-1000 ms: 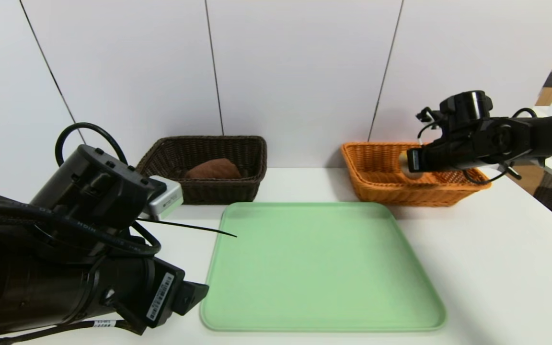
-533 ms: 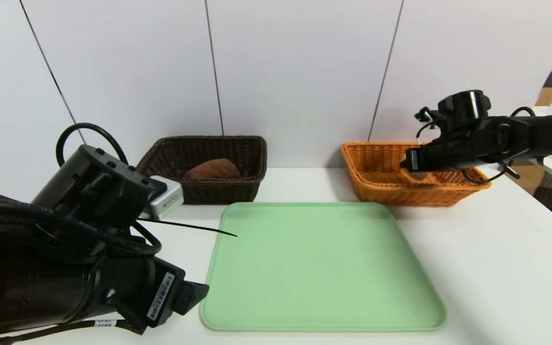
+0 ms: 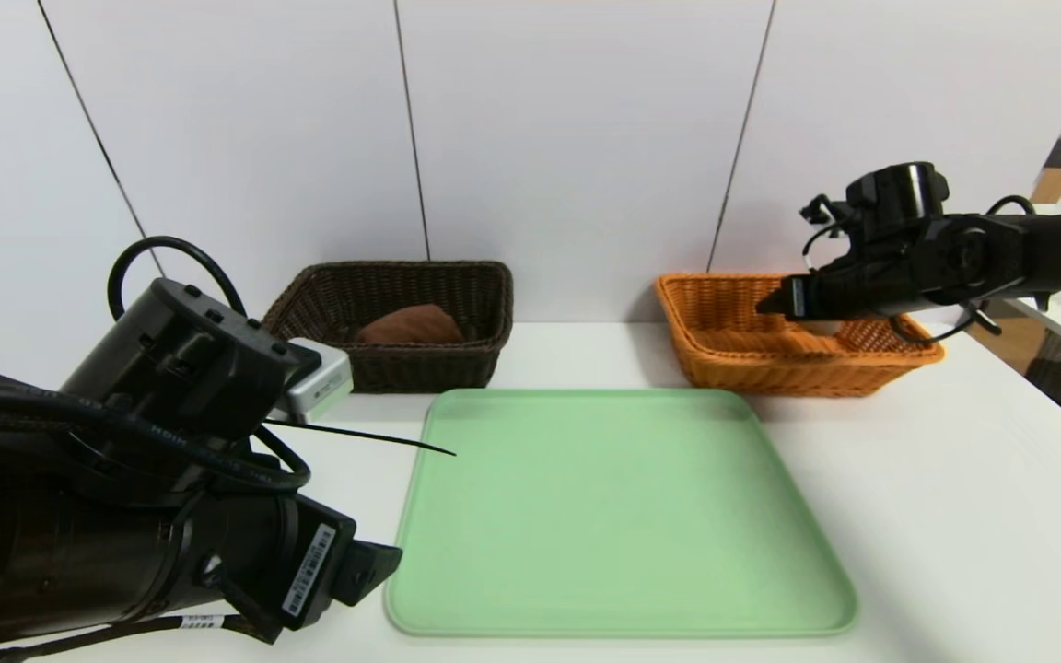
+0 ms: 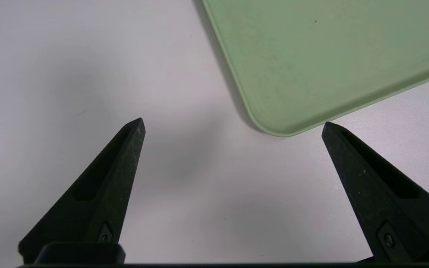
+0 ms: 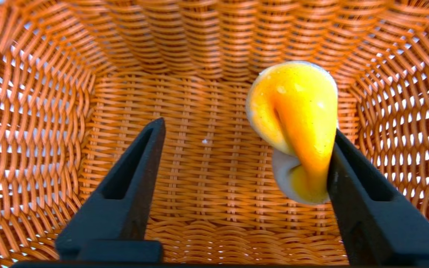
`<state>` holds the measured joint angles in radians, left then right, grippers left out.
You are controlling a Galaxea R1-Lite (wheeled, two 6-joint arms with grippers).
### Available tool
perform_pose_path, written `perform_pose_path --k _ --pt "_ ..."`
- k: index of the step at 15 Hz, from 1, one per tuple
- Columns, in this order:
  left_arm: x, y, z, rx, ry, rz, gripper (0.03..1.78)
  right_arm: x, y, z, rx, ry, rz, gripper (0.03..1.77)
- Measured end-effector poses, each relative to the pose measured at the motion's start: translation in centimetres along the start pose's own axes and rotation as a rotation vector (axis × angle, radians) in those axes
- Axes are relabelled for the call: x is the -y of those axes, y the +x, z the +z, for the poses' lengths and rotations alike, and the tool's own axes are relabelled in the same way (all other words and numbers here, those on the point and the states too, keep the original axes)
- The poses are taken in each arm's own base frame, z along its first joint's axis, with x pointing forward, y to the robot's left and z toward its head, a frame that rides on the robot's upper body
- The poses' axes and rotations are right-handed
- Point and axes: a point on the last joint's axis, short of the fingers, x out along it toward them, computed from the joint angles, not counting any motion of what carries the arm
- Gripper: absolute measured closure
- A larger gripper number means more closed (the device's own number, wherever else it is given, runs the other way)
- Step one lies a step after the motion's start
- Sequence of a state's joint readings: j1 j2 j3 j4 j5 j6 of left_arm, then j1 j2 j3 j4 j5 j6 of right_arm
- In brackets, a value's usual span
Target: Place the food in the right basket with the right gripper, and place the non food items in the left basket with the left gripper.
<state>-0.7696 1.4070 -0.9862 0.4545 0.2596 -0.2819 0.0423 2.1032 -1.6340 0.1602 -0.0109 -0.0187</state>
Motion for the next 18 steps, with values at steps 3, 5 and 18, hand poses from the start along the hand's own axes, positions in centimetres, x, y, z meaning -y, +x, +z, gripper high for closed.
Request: perform_pose_path --k 3,5,18 --pt "0.0 0.0 0.0 0.001 0.0 -0.001 0.12 0.0 -0.2 0.2 0.007 0.0 0.0 0.32" --pt "0.0 0.0 0.0 0.002 0.0 -0.001 0.12 0.0 -0.3 0.2 0.001 -0.002 0.0 0.27" --pt "-0.6 -2.0 1.7 0.108 -0.035 0.016 0.12 -0.9 -6.3 1.7 -0.039 0.005 0.03 0.12"
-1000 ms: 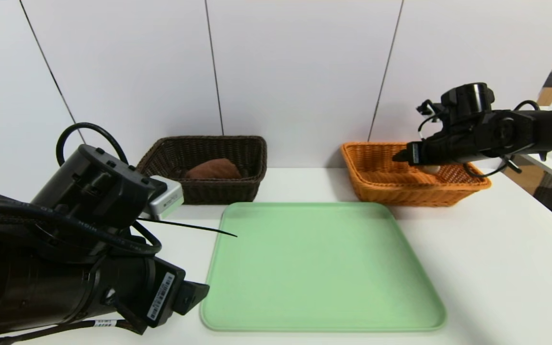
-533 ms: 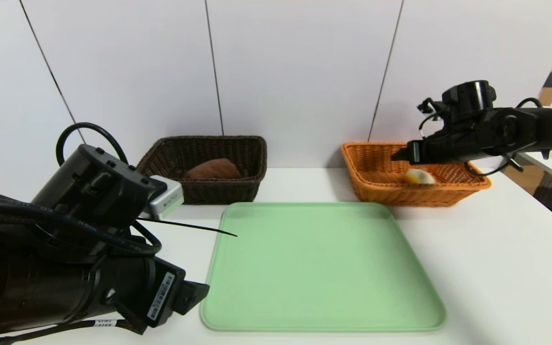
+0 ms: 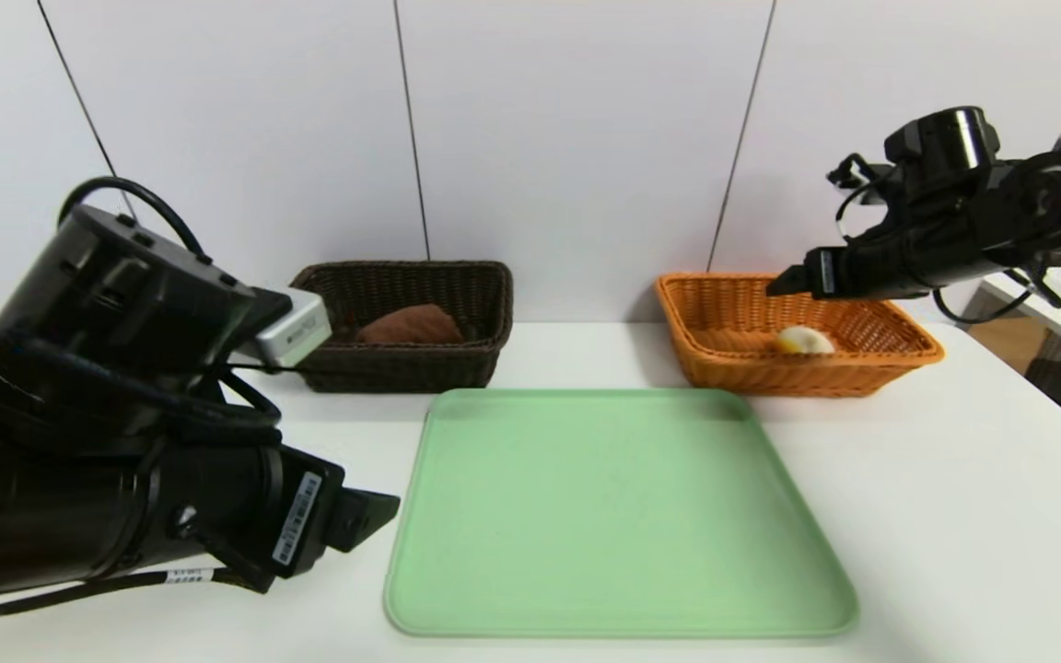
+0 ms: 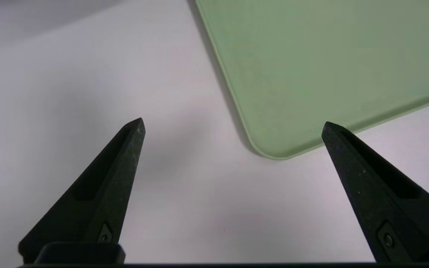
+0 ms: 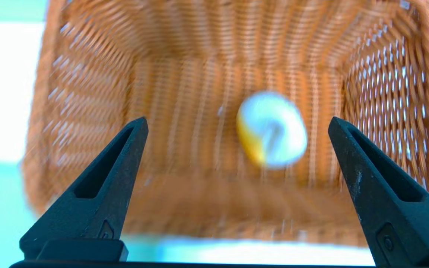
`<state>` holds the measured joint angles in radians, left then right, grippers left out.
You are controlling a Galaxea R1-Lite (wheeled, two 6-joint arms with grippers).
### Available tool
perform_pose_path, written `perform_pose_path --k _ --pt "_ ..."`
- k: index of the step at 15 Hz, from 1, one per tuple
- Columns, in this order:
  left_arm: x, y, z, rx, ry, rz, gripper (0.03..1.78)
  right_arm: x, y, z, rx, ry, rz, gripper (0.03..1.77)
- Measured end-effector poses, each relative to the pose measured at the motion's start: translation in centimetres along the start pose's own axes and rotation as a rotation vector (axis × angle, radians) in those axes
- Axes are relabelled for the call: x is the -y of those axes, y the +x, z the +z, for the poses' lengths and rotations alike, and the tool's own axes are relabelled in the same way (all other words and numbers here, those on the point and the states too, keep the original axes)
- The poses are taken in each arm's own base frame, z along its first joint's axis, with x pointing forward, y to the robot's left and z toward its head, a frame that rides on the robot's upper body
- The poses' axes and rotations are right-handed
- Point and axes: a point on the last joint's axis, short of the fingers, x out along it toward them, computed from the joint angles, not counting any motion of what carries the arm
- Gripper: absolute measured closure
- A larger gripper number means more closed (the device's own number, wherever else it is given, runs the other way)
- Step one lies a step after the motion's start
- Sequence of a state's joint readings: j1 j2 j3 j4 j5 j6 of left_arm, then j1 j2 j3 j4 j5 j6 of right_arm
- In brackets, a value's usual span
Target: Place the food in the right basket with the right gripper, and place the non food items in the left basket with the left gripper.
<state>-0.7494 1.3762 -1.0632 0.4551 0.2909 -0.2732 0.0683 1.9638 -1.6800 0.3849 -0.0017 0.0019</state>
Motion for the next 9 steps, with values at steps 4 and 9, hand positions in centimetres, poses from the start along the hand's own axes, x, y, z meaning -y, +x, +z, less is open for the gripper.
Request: perform_pose_path --k 4,9 --pt "-1.0 -1.9 2.0 0.138 -0.041 0.166 0.12 -0.7 -6.6 -0.3 -0.013 -0.007 0.017 0.11" --pt "-2.9 -4.7 2.1 0.2 -0.101 0.216 0.12 -1.0 -15.5 -3.1 -0.007 -0.023 0.036 0.11"
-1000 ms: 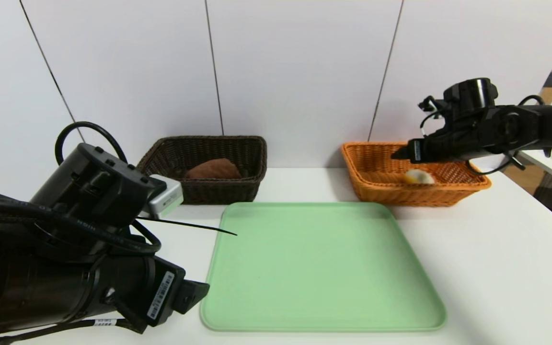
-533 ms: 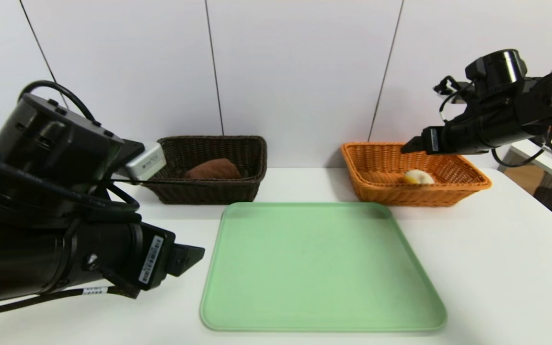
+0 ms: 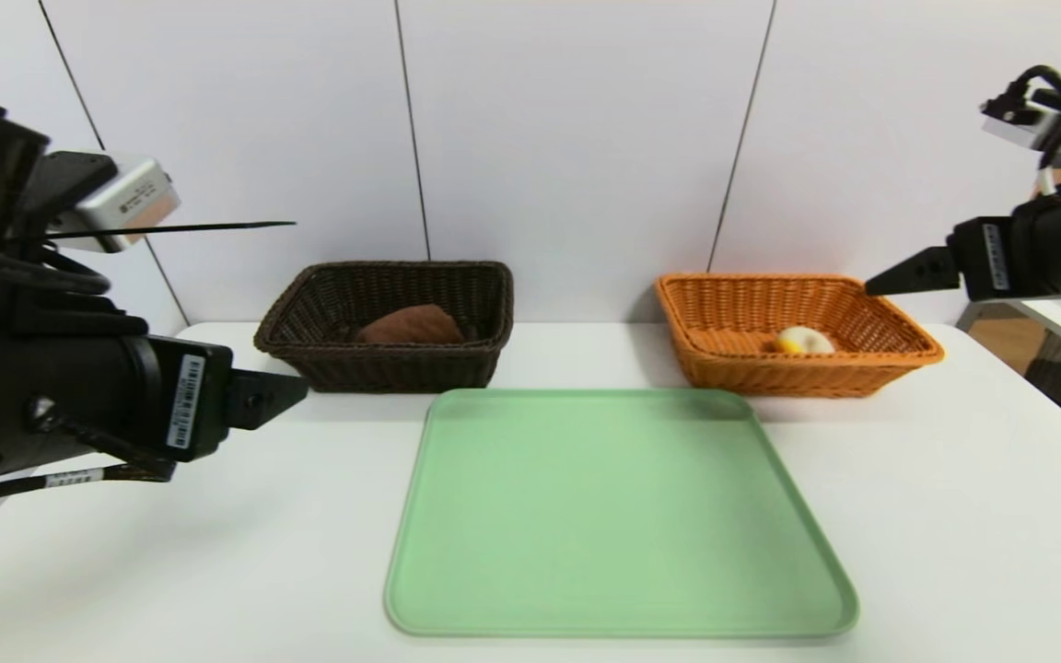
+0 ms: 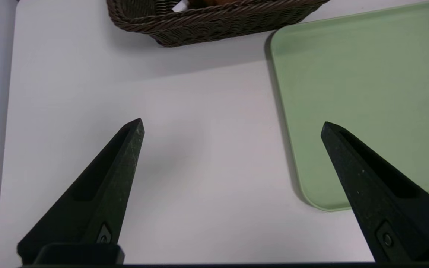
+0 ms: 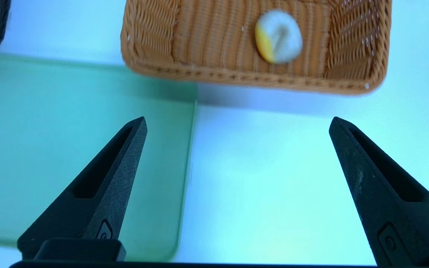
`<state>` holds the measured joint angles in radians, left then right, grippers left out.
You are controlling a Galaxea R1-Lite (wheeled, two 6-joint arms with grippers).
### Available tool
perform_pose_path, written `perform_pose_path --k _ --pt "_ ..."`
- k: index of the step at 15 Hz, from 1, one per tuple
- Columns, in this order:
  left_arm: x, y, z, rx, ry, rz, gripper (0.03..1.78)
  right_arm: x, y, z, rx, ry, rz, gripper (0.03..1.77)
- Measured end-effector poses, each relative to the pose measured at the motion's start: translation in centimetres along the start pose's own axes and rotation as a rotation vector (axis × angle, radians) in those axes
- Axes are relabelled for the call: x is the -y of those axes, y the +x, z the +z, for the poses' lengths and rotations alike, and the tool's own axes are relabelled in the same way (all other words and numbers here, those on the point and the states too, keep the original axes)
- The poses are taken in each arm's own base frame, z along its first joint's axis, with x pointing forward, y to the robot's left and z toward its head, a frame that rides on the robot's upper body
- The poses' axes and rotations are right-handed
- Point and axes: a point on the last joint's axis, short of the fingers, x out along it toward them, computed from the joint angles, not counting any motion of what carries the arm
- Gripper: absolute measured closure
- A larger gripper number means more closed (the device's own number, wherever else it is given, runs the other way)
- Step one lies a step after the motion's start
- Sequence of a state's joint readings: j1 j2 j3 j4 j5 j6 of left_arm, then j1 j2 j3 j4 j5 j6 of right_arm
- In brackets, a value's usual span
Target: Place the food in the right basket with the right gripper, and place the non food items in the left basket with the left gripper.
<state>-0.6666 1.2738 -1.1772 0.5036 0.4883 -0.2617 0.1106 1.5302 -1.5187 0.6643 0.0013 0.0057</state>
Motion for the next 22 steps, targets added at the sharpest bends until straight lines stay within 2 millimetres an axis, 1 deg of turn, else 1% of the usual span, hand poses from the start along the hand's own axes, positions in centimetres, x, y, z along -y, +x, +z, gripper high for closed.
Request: perform_pose_path --k 2,4,5,8,9,11,15,18,22 --pt "-1.4 -1.5 -0.3 0.01 -0.02 0.024 0.12 -0.2 -3.2 -2.2 -0.001 -0.008 0.01 0.11" --pt "-2.9 -3.1 -1.0 0.009 -0.033 0.048 0.12 -0.4 -5.8 -4.5 0.011 -0.017 0.021 0.11" --pt "-3.6 -3.9 -1.6 0.002 -0.032 0.062 0.12 -0.4 -7.1 -5.8 0.018 -0.022 0.024 0.11" --pt "-5.8 -6.4 -4.5 -0.011 0.02 0.103 0.12 -0.4 -10.6 -9.0 0.029 -0.029 0.03 0.11" --pt "-6.5 -7.2 -5.4 -0.006 0.038 0.119 0.12 -0.3 -11.5 -9.9 0.033 -0.03 0.031 0.11" --pt "-7.7 -8.7 -7.0 0.008 0.039 0.166 0.12 -0.2 -13.0 -11.5 0.058 -0.034 0.033 0.11" --pt "-8.9 -10.6 -9.1 0.045 -0.028 0.302 0.12 -0.1 -15.4 -13.8 0.115 -0.034 0.028 0.11" --pt "-9.1 -11.6 -11.2 0.055 -0.036 0.407 0.12 0.0 -16.9 -15.6 0.154 -0.03 0.022 0.11" --pt "-8.9 -12.8 -13.7 0.07 -0.017 0.499 0.12 0.1 -17.8 -17.4 0.181 0.005 -0.028 0.1"
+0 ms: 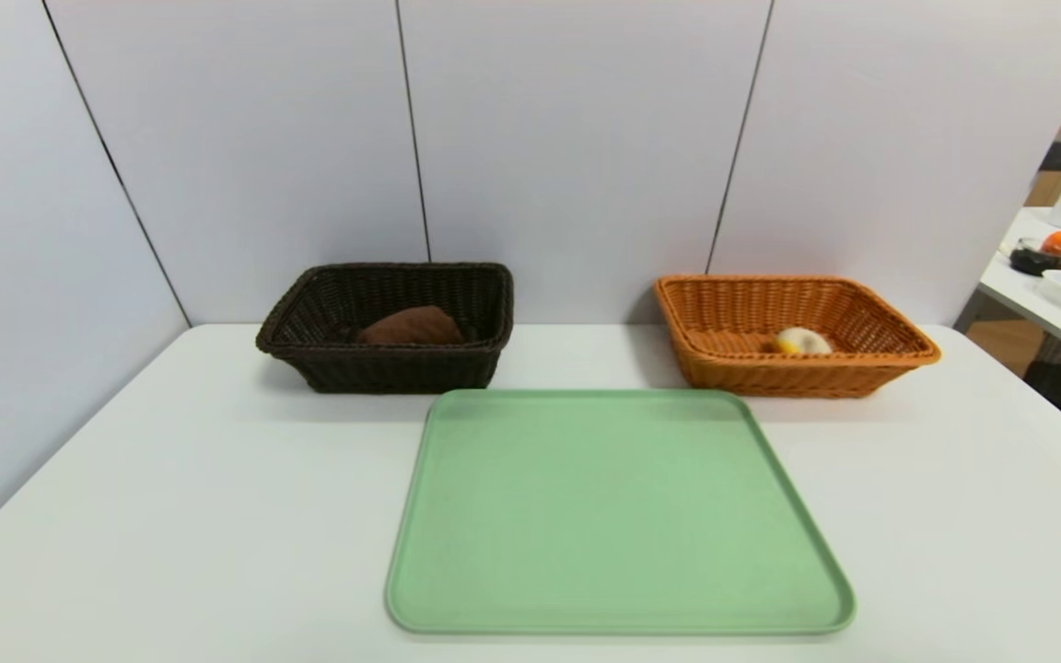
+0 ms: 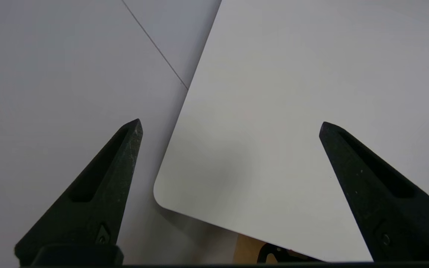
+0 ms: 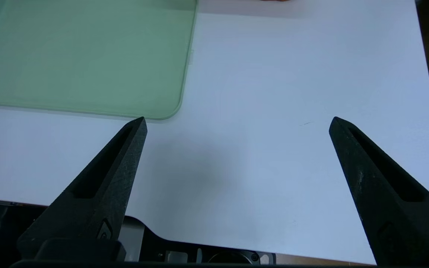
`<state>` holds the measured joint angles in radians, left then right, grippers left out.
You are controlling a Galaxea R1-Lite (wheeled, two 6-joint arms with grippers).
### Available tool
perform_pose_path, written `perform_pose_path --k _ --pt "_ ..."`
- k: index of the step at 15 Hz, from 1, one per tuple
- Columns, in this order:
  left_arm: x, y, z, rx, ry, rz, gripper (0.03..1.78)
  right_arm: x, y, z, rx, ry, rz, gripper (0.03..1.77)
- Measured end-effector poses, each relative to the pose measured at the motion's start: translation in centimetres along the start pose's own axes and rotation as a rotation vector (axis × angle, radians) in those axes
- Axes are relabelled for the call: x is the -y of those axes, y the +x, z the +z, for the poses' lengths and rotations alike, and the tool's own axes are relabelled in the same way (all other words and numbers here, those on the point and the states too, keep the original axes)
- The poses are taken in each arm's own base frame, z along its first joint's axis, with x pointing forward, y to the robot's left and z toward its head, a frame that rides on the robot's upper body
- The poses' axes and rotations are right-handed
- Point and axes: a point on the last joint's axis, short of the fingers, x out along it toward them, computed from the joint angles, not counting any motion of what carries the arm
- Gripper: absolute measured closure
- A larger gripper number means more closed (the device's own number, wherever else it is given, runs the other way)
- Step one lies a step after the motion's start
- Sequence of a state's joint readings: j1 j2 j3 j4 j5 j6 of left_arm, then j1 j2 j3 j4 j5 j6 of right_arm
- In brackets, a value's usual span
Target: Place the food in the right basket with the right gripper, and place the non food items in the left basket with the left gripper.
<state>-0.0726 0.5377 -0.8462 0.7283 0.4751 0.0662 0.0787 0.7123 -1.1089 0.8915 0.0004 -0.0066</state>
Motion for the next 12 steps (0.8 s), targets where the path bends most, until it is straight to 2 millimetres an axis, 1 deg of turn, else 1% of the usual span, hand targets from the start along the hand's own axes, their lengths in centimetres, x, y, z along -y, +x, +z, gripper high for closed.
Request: perform_pose_path --k 2,4,8,12 --pt "0.0 -0.5 -1.1 0.033 -0.007 0.014 0.12 -0.1 -0.6 -0.6 0.022 0.014 -0.032 0.11" --pt "0.2 -0.7 -2.3 0.062 -0.009 -0.012 0.12 -0.2 -1.2 -1.5 0.045 0.01 -0.051 0.11" --pt "0.5 -0.8 -4.7 0.075 -0.013 -0.033 0.12 -0.5 -2.3 -4.2 0.073 0.002 -0.048 0.11" --pt "0.7 -0.7 -6.1 0.083 -0.013 -0.053 0.12 -0.7 -2.9 -6.2 0.097 0.0 -0.029 0.1"
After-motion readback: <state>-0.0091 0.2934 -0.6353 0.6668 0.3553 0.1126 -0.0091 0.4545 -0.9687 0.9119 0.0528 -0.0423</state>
